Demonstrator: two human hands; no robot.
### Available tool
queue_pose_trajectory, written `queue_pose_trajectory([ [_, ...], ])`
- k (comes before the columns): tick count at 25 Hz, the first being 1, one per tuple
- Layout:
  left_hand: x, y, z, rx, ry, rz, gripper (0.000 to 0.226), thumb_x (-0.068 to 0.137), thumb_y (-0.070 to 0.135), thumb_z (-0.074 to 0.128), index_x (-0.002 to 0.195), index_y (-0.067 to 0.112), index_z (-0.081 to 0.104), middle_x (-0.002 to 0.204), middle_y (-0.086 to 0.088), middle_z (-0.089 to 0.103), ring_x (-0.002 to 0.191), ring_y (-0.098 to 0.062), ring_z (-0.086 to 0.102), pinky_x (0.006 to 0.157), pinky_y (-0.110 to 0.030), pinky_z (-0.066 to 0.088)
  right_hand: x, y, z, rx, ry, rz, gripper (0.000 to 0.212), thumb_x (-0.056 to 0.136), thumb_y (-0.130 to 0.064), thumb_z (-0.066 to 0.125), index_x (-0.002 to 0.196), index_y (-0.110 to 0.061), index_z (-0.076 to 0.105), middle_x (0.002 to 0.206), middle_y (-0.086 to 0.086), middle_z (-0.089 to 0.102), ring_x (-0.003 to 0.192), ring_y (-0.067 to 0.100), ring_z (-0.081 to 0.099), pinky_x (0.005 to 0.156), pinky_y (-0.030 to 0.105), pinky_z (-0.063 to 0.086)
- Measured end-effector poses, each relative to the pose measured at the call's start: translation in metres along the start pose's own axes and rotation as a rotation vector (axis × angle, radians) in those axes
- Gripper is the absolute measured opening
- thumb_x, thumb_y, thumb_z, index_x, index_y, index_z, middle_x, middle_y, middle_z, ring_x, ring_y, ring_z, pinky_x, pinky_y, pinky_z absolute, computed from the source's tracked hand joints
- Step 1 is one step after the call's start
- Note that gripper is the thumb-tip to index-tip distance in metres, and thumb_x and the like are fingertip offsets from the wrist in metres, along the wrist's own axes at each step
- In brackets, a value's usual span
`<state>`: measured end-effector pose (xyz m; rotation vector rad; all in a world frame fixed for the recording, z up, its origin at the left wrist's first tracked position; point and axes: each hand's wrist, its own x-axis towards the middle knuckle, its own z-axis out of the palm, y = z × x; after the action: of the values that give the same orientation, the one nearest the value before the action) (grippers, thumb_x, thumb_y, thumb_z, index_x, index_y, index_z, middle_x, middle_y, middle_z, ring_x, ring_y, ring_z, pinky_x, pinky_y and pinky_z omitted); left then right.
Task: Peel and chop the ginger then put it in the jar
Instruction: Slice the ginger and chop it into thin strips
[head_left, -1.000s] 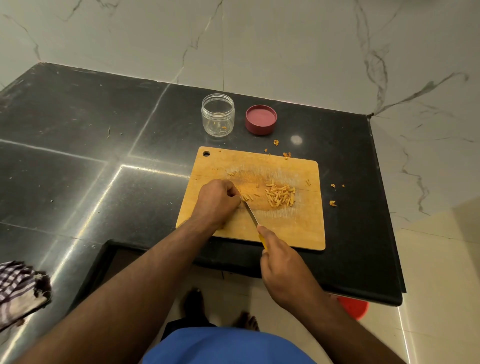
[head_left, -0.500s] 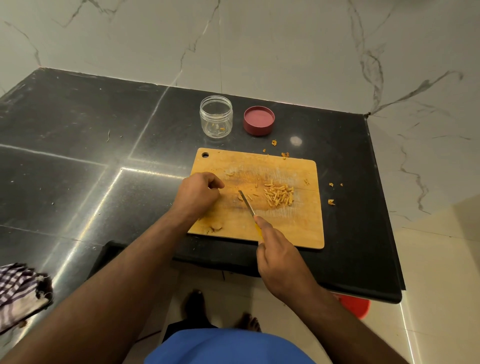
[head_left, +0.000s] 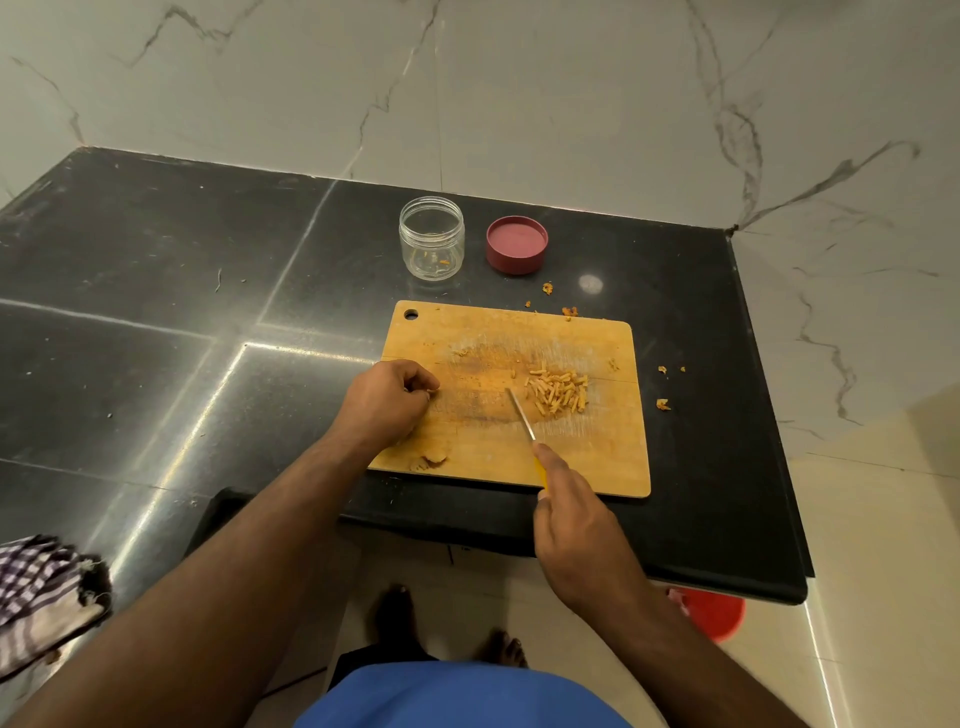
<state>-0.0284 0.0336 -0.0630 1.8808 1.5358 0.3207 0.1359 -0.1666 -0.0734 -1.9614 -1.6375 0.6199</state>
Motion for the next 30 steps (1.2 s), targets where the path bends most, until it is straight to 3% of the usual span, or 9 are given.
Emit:
queue_pose_trajectory([
  [2,-0.001,-0.001,-0.002,-0.015,-0.008,-0.006,0.017,0.097,0.016,0.061,0.108,0.023,0.072,0.094,0.012,0.058,0.088,-0.010,0.056,0.071,-0.026,0.051,0.003,0.001,0.003,0.023,-0.037,0.011,0.053,0.104,-0.018,0.038,0.154,-0.027,0.025,0.127,-0.001,0.055,0.093,0.017,0.061,0.076,0.029,0.054],
  [7,-0.005,-0.008,-0.011,-0.042,-0.027,-0.011,0.017,0.096,0.016,0.063,0.108,0.023,0.073,0.100,0.005,0.066,0.086,-0.010,0.059,0.063,-0.021,0.046,0.004,0.014,-0.012,-0.016,0.045,0.109,0.053,0.102,-0.010,0.039,0.153,-0.017,0.028,0.141,0.006,0.049,0.120,0.019,0.052,0.092,0.011,0.032],
  [10,-0.011,-0.010,-0.021,-0.018,-0.045,-0.023,0.018,0.095,0.015,0.064,0.110,0.022,0.072,0.104,0.005,0.065,0.094,-0.010,0.059,0.071,-0.023,0.046,0.003,0.009,-0.014,0.071,0.052,0.069,0.052,0.103,-0.010,0.042,0.153,-0.018,0.030,0.136,-0.008,0.047,0.112,-0.005,0.047,0.087,-0.004,0.029],
  [13,-0.014,-0.013,-0.032,0.017,-0.082,-0.024,0.019,0.093,0.014,0.067,0.111,0.020,0.073,0.103,0.006,0.065,0.096,-0.010,0.058,0.072,-0.021,0.044,0.003,0.003,-0.008,0.166,0.012,0.079,0.052,0.103,-0.014,0.042,0.153,-0.025,0.030,0.130,-0.018,0.041,0.107,-0.025,0.038,0.085,-0.006,0.028],
  [17,-0.022,-0.017,-0.038,0.091,-0.118,-0.013,0.018,0.089,0.015,0.073,0.107,0.019,0.072,0.084,0.009,0.059,0.077,-0.007,0.054,0.058,-0.019,0.037,0.003,0.002,-0.006,0.172,-0.023,0.088,0.051,0.104,-0.017,0.041,0.153,-0.027,0.030,0.138,-0.010,0.046,0.111,-0.010,0.043,0.085,-0.002,0.031],
  [19,-0.029,-0.018,-0.038,0.097,-0.101,-0.012,0.014,0.088,0.021,0.075,0.101,0.022,0.071,0.084,0.008,0.059,0.078,-0.008,0.054,0.058,-0.020,0.037,0.004,0.000,-0.006,0.168,-0.028,0.078,0.051,0.104,-0.017,0.041,0.153,-0.027,0.030,0.143,-0.005,0.047,0.116,-0.002,0.044,0.090,0.006,0.034],
  [22,-0.039,-0.013,-0.029,0.146,-0.150,0.068,0.015,0.085,0.030,0.077,0.099,0.026,0.070,0.091,0.011,0.061,0.084,-0.007,0.056,0.059,-0.019,0.038,0.005,-0.003,-0.005,0.170,-0.042,0.051,0.051,0.104,-0.016,0.041,0.153,-0.027,0.030,0.142,0.000,0.050,0.115,0.009,0.052,0.085,0.011,0.037],
  [26,-0.049,-0.002,-0.010,0.227,-0.246,0.142,0.023,0.085,0.033,0.078,0.106,0.025,0.072,0.101,0.008,0.066,0.093,-0.008,0.060,0.073,-0.020,0.048,0.006,-0.008,-0.004,0.172,-0.058,0.030,0.052,0.103,-0.014,0.041,0.153,-0.024,0.030,0.146,-0.001,0.047,0.124,0.010,0.049,0.092,0.014,0.036],
  [30,-0.048,0.002,-0.005,0.303,-0.263,0.168,0.017,0.091,0.026,0.071,0.108,0.023,0.072,0.106,0.007,0.066,0.096,-0.010,0.058,0.078,-0.023,0.045,0.003,-0.006,-0.004,0.182,-0.066,0.052,0.051,0.104,-0.016,0.041,0.153,-0.026,0.030,0.145,-0.001,0.048,0.120,0.010,0.052,0.084,0.005,0.035],
])
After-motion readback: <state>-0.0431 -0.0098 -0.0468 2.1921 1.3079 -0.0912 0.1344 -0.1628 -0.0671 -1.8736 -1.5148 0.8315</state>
